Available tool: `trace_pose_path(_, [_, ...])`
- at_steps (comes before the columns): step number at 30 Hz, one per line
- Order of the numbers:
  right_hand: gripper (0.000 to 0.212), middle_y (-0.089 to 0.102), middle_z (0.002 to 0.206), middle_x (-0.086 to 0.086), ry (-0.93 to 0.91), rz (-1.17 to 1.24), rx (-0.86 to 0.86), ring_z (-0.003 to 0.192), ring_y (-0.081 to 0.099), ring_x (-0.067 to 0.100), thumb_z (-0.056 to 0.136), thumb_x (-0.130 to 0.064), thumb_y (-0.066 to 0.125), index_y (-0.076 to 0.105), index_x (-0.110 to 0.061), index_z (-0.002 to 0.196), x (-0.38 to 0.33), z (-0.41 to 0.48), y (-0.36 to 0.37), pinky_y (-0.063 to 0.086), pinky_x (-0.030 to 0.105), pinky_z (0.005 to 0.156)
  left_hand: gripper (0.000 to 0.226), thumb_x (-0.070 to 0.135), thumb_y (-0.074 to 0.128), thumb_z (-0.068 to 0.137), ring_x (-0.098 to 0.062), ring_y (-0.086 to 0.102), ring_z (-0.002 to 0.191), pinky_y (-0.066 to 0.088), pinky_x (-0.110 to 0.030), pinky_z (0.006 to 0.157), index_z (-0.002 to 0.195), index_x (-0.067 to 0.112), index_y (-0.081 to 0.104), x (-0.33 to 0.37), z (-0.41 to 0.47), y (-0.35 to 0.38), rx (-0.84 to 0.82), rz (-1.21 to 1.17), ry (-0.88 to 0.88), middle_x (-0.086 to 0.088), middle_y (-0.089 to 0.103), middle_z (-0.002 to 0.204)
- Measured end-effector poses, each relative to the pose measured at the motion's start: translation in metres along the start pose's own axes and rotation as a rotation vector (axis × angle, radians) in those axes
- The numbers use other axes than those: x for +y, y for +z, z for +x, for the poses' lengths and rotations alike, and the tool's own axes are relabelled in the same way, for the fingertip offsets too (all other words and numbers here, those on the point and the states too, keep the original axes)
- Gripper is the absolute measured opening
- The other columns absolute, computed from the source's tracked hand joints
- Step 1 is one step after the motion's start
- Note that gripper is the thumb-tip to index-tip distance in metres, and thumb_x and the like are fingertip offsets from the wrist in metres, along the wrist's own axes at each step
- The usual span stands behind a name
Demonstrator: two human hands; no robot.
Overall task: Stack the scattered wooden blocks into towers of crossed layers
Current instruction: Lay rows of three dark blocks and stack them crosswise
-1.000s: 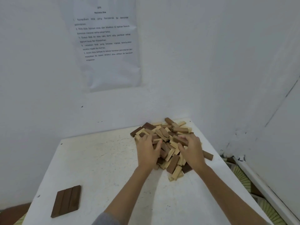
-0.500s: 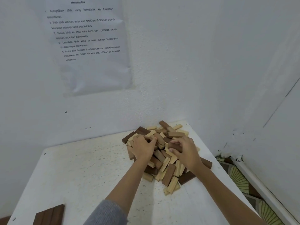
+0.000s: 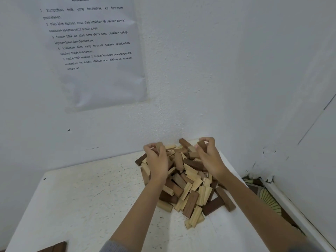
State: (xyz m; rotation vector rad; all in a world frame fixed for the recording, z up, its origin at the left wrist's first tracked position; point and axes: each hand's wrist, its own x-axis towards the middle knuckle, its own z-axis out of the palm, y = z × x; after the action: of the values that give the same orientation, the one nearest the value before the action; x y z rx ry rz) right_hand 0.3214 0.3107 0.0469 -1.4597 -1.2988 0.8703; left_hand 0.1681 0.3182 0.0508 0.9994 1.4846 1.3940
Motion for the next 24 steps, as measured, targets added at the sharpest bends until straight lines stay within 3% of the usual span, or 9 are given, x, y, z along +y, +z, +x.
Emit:
trace_pose_path(3, [0.028,0.051,0.103,-0.004,0.022,-0.240,-0.018,0.092,0.050,0.011,0.094,-0.016,0.057,0.048,-0.013,0.121,0.004,0.023,-0.004,0.038,0.020,0.071,0.010,0.021,0.042,0.101,-0.009,0.050,0.059,0.043,-0.014,0.048,0.109,0.015,0.041,0.003,0.011,0.001,-0.107,-0.075,-0.063,-0.005,0.053,0.081])
trace_pose_path(5, [0.024,0.054,0.098,-0.004,0.038,-0.386,0.000,0.091,0.052,0.013,0.092,-0.017,0.060,0.058,-0.008,0.114,0.009,0.040,-0.005,0.037,0.024,0.074,0.012,0.020,0.041,0.100,-0.009,0.045,0.059,0.041,-0.017,0.051,0.109,0.015,0.046,0.003,0.017,0.002,-0.146,-0.078,-0.147,-0.003,0.052,0.080])
trace_pose_path(7, [0.019,0.054,0.085,-0.002,0.063,-0.488,-0.022,0.082,0.054,0.016,0.089,-0.020,0.064,0.064,-0.001,0.092,0.012,0.054,-0.004,0.037,0.025,0.067,0.020,0.019,0.043,0.098,-0.011,0.049,0.060,0.043,-0.020,0.055,0.110,0.006,0.052,0.003,0.022,0.003,-0.179,-0.096,-0.230,-0.003,0.055,0.079])
trace_pose_path(10, [0.042,0.042,0.064,-0.001,0.181,-0.605,-0.154,0.066,0.045,0.017,0.085,-0.032,0.069,0.044,-0.012,0.058,0.012,0.067,-0.001,0.028,0.027,0.051,0.024,0.020,0.045,0.099,-0.013,0.058,0.071,0.047,-0.019,0.062,0.104,0.001,0.059,0.002,0.024,0.003,-0.229,-0.074,-0.240,-0.007,0.063,0.081])
trace_pose_path(14, [0.037,0.047,0.067,0.000,0.256,-0.667,-0.177,0.077,0.051,0.022,0.083,-0.031,0.069,0.043,-0.014,0.064,0.009,0.071,0.005,0.031,0.027,0.051,0.024,0.018,0.047,0.100,-0.012,0.063,0.083,0.046,-0.019,0.070,0.109,0.002,0.063,0.001,0.023,-0.001,-0.267,-0.053,-0.214,-0.006,0.067,0.091])
trace_pose_path(18, [0.041,0.041,0.059,-0.003,0.122,-0.538,-0.103,0.059,0.042,0.013,0.091,-0.027,0.064,0.041,-0.013,0.060,0.004,0.064,0.012,0.028,0.022,0.048,0.022,0.017,0.046,0.101,-0.016,0.065,0.089,0.052,-0.031,0.087,0.103,0.006,0.065,0.003,0.023,-0.007,-0.266,-0.033,-0.181,-0.007,0.069,0.094])
trace_pose_path(21, [0.022,0.055,0.085,-0.004,0.050,-0.258,0.038,0.081,0.052,0.013,0.090,-0.026,0.067,0.053,-0.010,0.090,-0.007,0.054,0.018,0.037,0.020,0.062,0.021,0.015,0.045,0.102,-0.011,0.064,0.077,0.054,-0.027,0.078,0.104,0.005,0.063,0.009,0.018,-0.014,-0.259,-0.051,-0.158,-0.005,0.068,0.089])
trace_pose_path(23, [0.027,0.059,0.098,0.000,0.038,-0.140,0.058,0.090,0.055,0.015,0.089,-0.030,0.068,0.054,-0.010,0.101,-0.018,0.046,0.023,0.040,0.018,0.064,0.020,0.016,0.045,0.102,-0.010,0.064,0.076,0.054,-0.023,0.071,0.105,0.007,0.063,0.013,0.014,-0.020,-0.243,-0.065,-0.153,-0.004,0.068,0.089])
trace_pose_path(24, [0.030,0.060,0.100,0.001,0.043,-0.095,0.051,0.090,0.056,0.016,0.088,-0.032,0.069,0.055,-0.009,0.102,-0.023,0.041,0.026,0.043,0.017,0.065,0.019,0.018,0.046,0.102,-0.014,0.064,0.081,0.055,-0.026,0.075,0.106,0.009,0.062,0.015,0.011,-0.023,-0.230,-0.063,-0.150,-0.006,0.068,0.092])
